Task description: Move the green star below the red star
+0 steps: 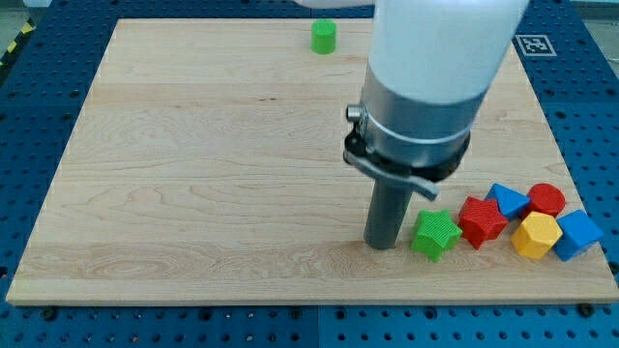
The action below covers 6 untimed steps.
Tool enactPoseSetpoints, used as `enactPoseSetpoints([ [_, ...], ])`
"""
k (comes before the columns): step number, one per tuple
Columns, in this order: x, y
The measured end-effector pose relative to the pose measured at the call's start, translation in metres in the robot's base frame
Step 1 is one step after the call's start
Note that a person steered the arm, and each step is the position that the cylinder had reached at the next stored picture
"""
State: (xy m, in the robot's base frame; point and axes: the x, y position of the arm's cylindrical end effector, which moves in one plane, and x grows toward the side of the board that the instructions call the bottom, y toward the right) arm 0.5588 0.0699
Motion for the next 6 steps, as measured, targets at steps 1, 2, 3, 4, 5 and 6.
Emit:
enactPoseSetpoints([
  [1, -0.001, 0.019],
  [2, 0.005, 0.035],
  [3, 0.014, 0.054],
  [4, 0.022, 0.069],
  [5, 0.024, 0.073],
  [6, 0.03, 0.073],
])
